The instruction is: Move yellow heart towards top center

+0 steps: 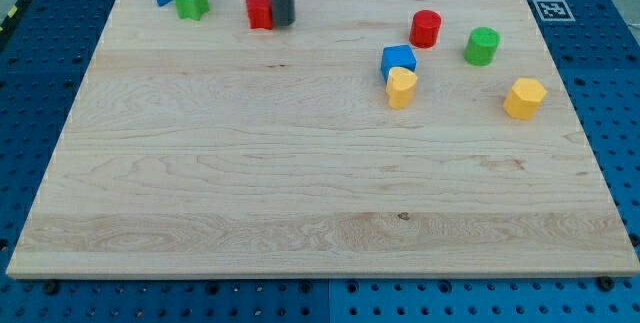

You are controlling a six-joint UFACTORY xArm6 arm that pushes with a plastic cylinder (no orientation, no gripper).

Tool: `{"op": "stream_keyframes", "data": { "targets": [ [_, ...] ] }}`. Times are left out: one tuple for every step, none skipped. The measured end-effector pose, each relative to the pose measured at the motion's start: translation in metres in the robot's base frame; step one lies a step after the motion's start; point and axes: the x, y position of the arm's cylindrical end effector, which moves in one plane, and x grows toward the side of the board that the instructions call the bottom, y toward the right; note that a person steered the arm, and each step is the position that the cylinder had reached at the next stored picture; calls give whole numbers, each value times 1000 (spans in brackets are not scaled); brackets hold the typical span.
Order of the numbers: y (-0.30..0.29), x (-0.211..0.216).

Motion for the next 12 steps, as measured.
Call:
{"op": "stream_keyframes", "data": {
  "targets": [
    [-34, -10],
    [-59, -18],
    [-74, -19],
    [-51, -11],
    [-20, 33],
    [-13, 100],
    [40, 183],
    [150, 218],
    [222, 197],
    [205, 183],
    [182, 163],
    [162, 139]
  ]
}}
